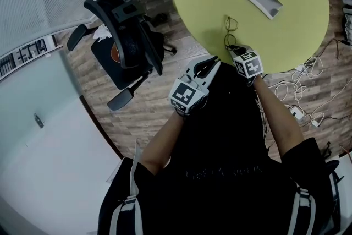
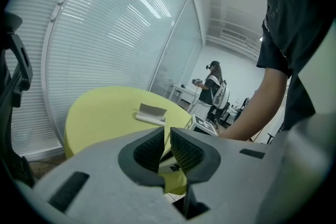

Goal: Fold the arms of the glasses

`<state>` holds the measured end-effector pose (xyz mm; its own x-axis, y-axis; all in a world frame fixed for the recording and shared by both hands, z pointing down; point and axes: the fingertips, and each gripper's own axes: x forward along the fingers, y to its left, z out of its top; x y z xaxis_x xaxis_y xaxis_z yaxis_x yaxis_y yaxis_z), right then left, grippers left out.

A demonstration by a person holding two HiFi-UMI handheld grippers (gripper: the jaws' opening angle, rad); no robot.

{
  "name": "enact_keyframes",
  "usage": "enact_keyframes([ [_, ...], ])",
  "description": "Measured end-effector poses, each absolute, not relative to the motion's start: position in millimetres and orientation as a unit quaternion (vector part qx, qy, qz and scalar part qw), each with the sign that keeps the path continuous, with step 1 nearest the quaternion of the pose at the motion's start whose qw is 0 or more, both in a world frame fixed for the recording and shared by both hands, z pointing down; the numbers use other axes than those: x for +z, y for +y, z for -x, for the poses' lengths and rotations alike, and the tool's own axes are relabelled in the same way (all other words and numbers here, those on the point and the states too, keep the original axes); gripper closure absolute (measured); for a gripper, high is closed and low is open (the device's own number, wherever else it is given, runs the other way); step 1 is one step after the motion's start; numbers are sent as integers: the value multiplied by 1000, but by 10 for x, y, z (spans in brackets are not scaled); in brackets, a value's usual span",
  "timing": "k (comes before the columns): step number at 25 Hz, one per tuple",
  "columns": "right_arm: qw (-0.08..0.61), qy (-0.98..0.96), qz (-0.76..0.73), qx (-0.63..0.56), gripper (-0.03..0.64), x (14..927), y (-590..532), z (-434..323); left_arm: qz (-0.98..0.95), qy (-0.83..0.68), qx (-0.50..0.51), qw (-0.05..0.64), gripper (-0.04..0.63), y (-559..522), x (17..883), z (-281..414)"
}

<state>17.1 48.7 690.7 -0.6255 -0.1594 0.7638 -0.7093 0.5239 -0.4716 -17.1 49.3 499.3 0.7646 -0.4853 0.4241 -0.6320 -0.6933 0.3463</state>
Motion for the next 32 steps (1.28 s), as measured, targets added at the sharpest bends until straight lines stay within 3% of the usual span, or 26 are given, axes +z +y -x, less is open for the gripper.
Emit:
enact_keyframes([
  [2,340,-813,-264,393,575,6848,486,-159,-908,-308,151,241,575,487,4983,158],
  [5,331,-820,-255,392,470,6787,507,-153,-909,-308,150,239,575,458,4939,128],
  [7,320,-822,-253,398,465,6700,507,-168,-911,-304,149,237,575,454,4945,103],
  [13,292,-843,-245,380,472,6330,531,-391,-914,-302,142,230,575,390,4919,76],
  [16,269,-852,-250,373,536,6124,496,-535,-914,-301,146,231,575,376,4964,64],
  [25,244,-884,-225,329,538,5637,356,-493,-903,-271,233,240,572,429,5504,-85],
  [32,254,-882,-219,331,537,5624,303,-470,-894,-262,275,236,495,459,5809,-149],
])
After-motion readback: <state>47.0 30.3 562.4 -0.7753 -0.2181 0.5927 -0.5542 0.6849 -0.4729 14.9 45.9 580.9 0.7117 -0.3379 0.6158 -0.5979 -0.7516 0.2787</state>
